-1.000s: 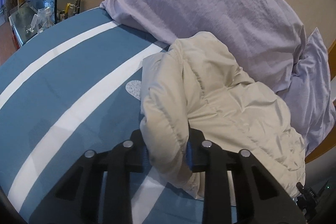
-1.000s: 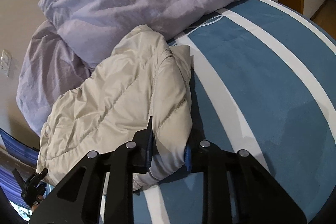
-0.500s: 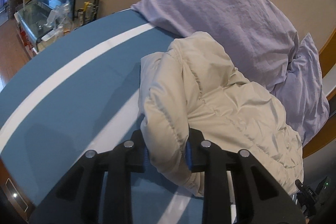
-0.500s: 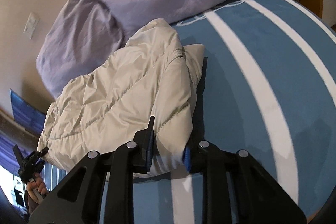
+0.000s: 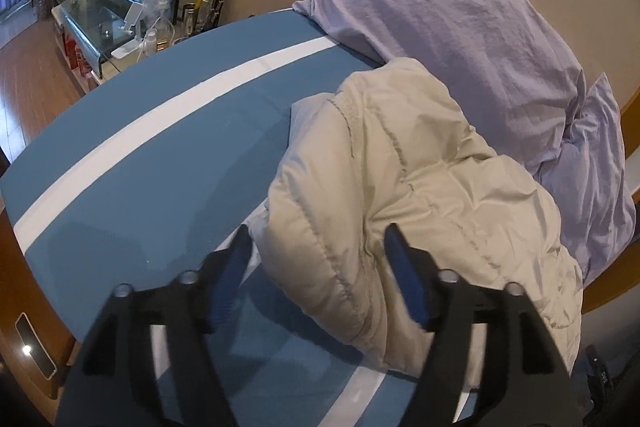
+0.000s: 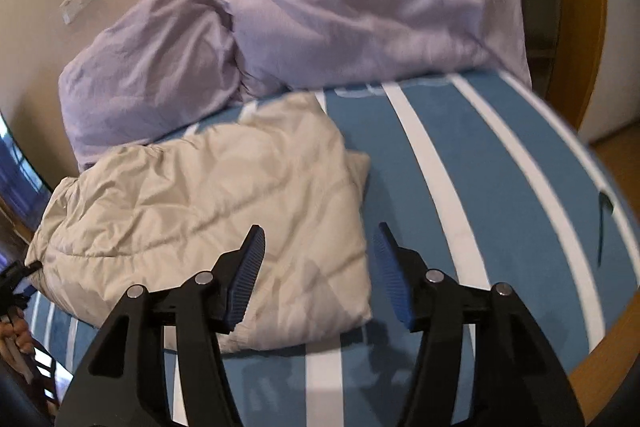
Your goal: Fold large clothes
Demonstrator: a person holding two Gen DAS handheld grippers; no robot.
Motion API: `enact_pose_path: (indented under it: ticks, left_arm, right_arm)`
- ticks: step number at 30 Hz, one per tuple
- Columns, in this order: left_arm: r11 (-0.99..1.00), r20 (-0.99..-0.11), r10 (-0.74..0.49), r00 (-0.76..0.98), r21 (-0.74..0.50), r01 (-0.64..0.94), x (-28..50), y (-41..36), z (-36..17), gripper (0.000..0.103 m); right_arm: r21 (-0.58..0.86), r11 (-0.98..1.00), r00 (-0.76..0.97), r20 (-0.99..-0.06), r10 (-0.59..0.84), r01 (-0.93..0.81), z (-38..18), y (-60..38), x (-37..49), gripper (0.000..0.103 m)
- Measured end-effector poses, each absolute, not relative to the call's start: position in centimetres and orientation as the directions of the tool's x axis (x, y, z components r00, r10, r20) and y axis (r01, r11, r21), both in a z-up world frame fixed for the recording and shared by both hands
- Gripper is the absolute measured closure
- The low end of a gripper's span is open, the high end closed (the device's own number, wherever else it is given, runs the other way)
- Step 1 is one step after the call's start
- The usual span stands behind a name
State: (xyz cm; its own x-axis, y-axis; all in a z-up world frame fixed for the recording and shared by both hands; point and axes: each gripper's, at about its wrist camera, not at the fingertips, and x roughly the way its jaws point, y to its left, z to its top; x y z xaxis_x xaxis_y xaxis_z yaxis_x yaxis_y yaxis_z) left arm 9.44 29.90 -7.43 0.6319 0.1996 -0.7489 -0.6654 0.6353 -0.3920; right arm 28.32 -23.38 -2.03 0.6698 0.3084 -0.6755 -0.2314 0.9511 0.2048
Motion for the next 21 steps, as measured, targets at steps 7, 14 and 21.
enact_pose_path:
  ticks: [7, 14, 21]
  left_arm:
    - [0.644, -0.740, 0.197, 0.643, -0.396, -0.654, 10.1, 29.2, -7.5, 0.020]
    - [0.619, -0.740, 0.182, 0.648, -0.426, -0.660, 10.7, 29.6, -8.2, 0.019]
    - [0.584, -0.725, 0.161, 0.669, -0.477, -0.657, 10.8, 30.0, -9.0, 0.020]
  right_arm:
    - [0.150, 0.928, 0.647, -0.678, 0.348, -0.341, -2.4, -17.9, 27.7, 0.043]
    - [0.107, 0.913, 0.629, -0.693, 0.353, -0.394, -3.5, -14.2, 26.7, 0.043]
    - [0.078, 0.913, 0.634, -0.696, 0.338, -0.401, -4.3, -13.2, 26.3, 0.043]
